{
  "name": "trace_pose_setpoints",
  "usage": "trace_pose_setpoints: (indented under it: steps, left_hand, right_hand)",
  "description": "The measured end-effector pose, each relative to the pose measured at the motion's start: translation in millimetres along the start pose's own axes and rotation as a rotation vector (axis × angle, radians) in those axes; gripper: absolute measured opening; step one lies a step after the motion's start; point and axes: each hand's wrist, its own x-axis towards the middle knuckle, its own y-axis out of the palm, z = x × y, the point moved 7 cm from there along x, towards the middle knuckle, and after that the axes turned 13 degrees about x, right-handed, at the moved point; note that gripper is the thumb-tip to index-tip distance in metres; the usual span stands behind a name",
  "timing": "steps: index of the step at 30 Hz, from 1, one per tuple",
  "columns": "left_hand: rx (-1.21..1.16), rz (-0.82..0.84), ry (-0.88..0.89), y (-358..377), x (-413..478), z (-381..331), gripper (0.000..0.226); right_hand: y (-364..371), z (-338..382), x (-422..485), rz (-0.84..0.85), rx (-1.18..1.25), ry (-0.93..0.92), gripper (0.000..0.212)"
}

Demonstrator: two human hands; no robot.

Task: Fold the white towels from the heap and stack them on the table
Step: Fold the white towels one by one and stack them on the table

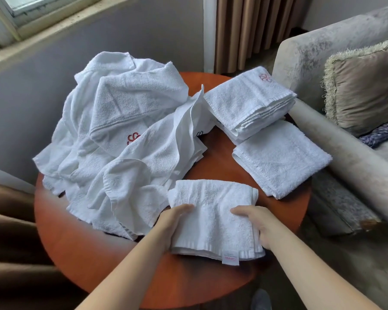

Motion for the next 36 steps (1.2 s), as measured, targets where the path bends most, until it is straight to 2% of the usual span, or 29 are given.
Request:
trace_pose_setpoints:
  steps: [4, 9, 12, 15, 17, 25, 31, 36]
  left_hand:
    - [-0.069, 0.188, 0.031, 9.6, -8.2, -0.4, 0.045]
    - [-0.198, 0.252, 0.166, 25.0, -16.5, -20.0, 0.042]
    - [-0.342, 0.283, 0.199, 41.7, -21.3, -36.0, 0.029]
    - [-0.417, 0.316, 0.283, 65.3, -19.3, -54.8, 0.059]
    - [-0.415, 0.328, 0.335, 85.5, -16.9, -68.5, 0.070]
    - [-0.432, 0.226, 0.398, 161.4, 5.4, -128.0, 0.075]
    - [-0.444, 0.140, 0.369, 208.6, 26.3, -151.5, 0.071]
    - [-0.205, 0.103, 0.230, 225.4, 37.5, -153.5, 0.058]
  right_hand:
    - [11.0, 6.6, -13.7, 0.145, -0.012, -0.012, 0.026]
    - [10.4, 53.9, -36.9, 0.227, -0.174, -0.160, 0.035]
    - [-5.7, 95.0, -42.5, 0.259, -0.225, -0.236, 0.035]
    - [-27.7, 137.5, -31.9, 0.211, -0.257, -0.307, 0.035]
    - [-39.4, 160.9, -21.6, 0.183, -0.267, -0.326, 0.035]
    - [-81.8, 240.8, 26.4, 0.158, -0.329, -0.363, 0.037]
    - [-109.5, 288.1, 67.5, 0.137, -0.416, -0.355, 0.035]
    - [-128.0, 288.7, 100.0, 0.065, -0.524, -0.266, 0.036]
